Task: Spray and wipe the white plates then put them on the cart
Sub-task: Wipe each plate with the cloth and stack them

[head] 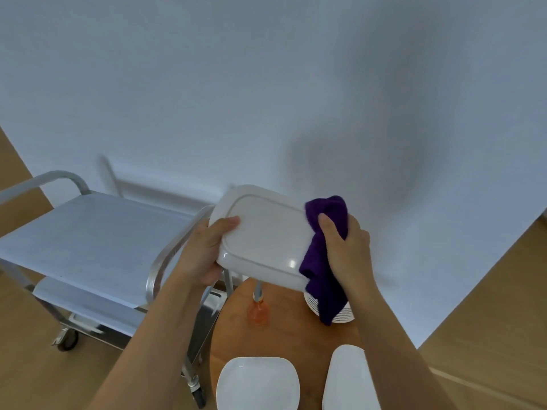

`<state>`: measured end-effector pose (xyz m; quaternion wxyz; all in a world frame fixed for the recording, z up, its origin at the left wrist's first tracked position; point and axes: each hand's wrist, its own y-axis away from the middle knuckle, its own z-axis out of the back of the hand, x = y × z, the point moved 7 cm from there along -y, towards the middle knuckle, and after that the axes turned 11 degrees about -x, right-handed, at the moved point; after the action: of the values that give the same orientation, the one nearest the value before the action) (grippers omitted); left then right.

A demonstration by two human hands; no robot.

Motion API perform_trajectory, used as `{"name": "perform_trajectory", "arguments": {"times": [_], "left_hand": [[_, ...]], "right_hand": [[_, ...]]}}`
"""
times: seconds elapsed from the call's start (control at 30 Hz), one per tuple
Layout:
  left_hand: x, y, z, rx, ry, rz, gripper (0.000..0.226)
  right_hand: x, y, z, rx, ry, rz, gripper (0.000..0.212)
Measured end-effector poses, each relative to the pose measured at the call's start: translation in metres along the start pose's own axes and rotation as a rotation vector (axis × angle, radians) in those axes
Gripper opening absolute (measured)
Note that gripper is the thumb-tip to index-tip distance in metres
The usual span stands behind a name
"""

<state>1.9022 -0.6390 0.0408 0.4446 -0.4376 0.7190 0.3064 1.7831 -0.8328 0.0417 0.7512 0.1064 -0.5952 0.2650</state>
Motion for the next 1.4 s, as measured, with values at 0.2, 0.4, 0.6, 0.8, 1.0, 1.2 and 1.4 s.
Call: {"name": "perform_trajectory", "arguments": {"times": [0.2, 0.4, 0.6, 0.8, 1.0, 1.2, 1.4], "left_hand": [[0.023, 0.017, -0.025, -0.173, -0.176, -0.121, 0.029], [0.028, 0.032, -0.044, -0.196, -0.352, -0.291, 0.051], [0.038, 0.025, -0.019, -0.312, -0.126, -0.102, 0.047], [0.041, 0.033, -0.011, -0.031, 0.019, -0.088, 0.047], [0.069, 0.033, 0.000, 0.006, 0.064, 0.121, 0.049], [0.126, 0.033, -0.004, 0.014, -0.060, 0.400, 0.081], [0.184, 0.054, 0.000, 0.310, -0.317, 1.081, 0.115]], "right_hand": [[-0.005, 0.023, -0.012, -0.206, 0.225, -0.014, 0.059], [0.026, 0.039, -0.051, -0.089, 0.273, 0.274, 0.054], [-0.001, 0.072, -0.056, -0.124, 0.315, 0.359, 0.063], [-0.034, 0.026, -0.006, -0.216, -0.033, 0.010, 0.054], [-0.063, 0.007, 0.011, 0.170, -0.381, -0.437, 0.036], [-0.091, 0.007, 0.043, 0.382, -0.566, -0.383, 0.039], [-0.127, -0.003, 0.082, 0.416, -0.581, -0.341, 0.041]]}}
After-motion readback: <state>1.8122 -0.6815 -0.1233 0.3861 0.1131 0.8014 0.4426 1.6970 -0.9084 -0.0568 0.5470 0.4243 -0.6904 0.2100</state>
